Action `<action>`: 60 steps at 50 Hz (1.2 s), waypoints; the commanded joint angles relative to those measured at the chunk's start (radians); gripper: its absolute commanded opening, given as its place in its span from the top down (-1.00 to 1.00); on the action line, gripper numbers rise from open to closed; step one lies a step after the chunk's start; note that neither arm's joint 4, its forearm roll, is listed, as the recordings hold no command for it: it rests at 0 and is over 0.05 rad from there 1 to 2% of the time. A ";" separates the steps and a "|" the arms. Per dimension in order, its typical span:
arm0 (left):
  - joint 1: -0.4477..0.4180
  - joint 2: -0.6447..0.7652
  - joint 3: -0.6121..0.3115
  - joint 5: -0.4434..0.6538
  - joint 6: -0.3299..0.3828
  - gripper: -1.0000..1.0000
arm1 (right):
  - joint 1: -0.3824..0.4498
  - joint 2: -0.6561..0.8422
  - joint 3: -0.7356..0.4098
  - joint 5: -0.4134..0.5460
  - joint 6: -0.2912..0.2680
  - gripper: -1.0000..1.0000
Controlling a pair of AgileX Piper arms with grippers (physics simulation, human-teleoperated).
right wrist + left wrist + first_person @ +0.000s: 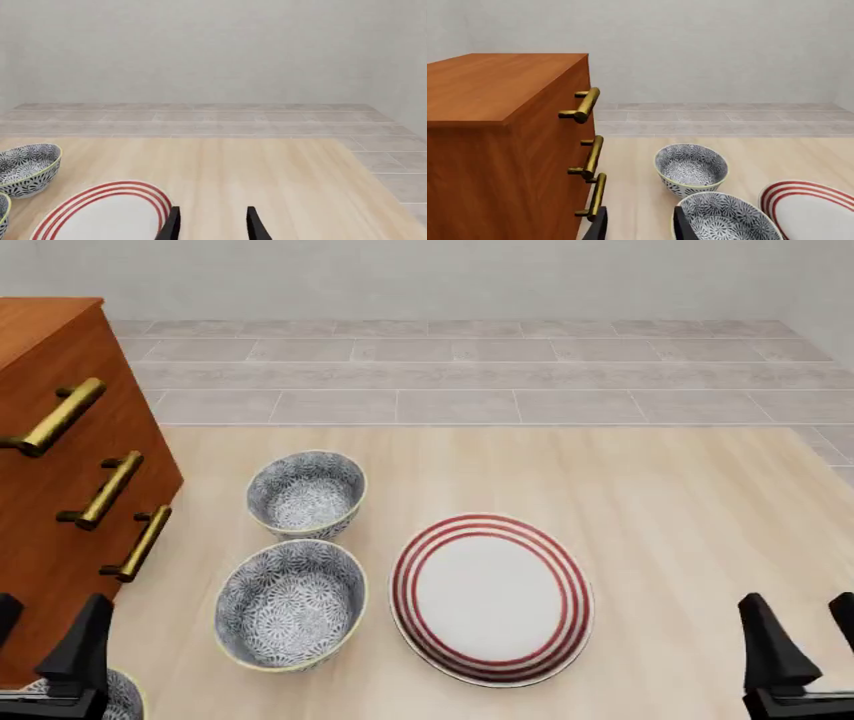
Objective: Pick up the bowl and put it in the front on the plate.
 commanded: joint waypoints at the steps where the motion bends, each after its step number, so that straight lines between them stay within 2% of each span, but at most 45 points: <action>1: 0.000 0.004 -0.003 0.000 0.000 -1.00 | 0.004 0.029 -0.002 -0.021 -0.004 -1.00; 8: 0.000 0.004 -0.003 0.000 0.000 -1.00 | 0.016 0.174 -0.020 -0.132 0.005 -1.00; 11: 0.000 0.004 -0.003 0.000 0.000 -1.00 | 0.019 0.253 -0.082 -0.141 -0.004 -1.00; 13: 0.000 0.004 -0.003 0.000 0.000 -1.00 | 0.039 0.332 -0.106 -0.163 -0.023 -1.00; 15: 0.000 0.004 -0.003 0.000 0.000 -1.00 | 0.068 0.359 -0.126 -0.166 -0.003 -1.00; 18: 0.000 0.004 -0.003 0.000 0.000 -1.00 | 0.071 0.418 -0.141 -0.194 -0.014 -1.00; 20: 0.000 0.004 -0.003 0.000 0.000 -1.00 | 0.089 0.462 -0.168 -0.200 0.009 -1.00; 23: 0.000 0.004 -0.003 0.000 0.000 -1.00 | 0.126 0.521 -0.206 -0.211 0.012 -1.00; 24: 0.000 0.004 -0.003 0.000 0.000 -1.00 | 0.136 0.542 -0.217 -0.216 -0.012 -1.00; 30: 0.000 0.004 -0.003 0.000 0.000 -1.00 | 0.193 0.680 -0.303 -0.264 0.016 -1.00; 32: 0.000 0.004 -0.003 0.000 0.000 -1.00 | 0.213 0.733 -0.325 -0.283 -0.003 -1.00; 36: 0.000 0.004 -0.003 0.000 0.000 -1.00 | 0.239 0.816 -0.363 -0.311 0.011 -1.00; 41: 0.000 0.004 -0.003 0.000 0.000 -1.00 | 0.297 0.897 -0.437 -0.284 0.014 -1.00; 43: 0.000 0.004 -0.003 0.000 0.000 -1.00 | 0.308 0.919 -0.468 -0.273 0.041 -1.00; 44: 0.000 0.004 -0.003 0.000 0.000 -1.00 | 0.319 0.935 -0.485 -0.266 0.029 -1.00; 46: 0.000 0.004 -0.003 0.000 0.000 -1.00 | 0.335 0.962 -0.514 -0.258 0.041 -1.00; 49: 0.000 0.004 -0.003 0.000 0.000 -1.00 | 0.331 1.010 -0.553 -0.257 0.040 -1.00; 55: 0.000 0.004 -0.003 0.000 0.000 -1.00 | 0.370 1.102 -0.644 -0.232 0.089 -1.00; 56: 0.000 0.004 -0.003 0.000 0.000 -1.00 | 0.377 1.112 -0.657 -0.225 0.083 -1.00; 57: 0.000 0.004 -0.003 0.000 0.000 -1.00 | 0.378 1.142 -0.699 -0.202 0.092 -1.00; 58: 0.000 0.004 -0.003 0.000 0.000 -1.00 | 0.331 1.212 -0.755 -0.149 0.083 -1.00; 59: 0.000 0.004 -0.003 0.000 0.000 -1.00 | 0.366 1.194 -0.755 -0.171 0.109 -1.00; 60: 0.000 0.004 -0.003 0.000 0.000 -1.00 | 0.369 1.204 -0.766 -0.164 0.095 -1.00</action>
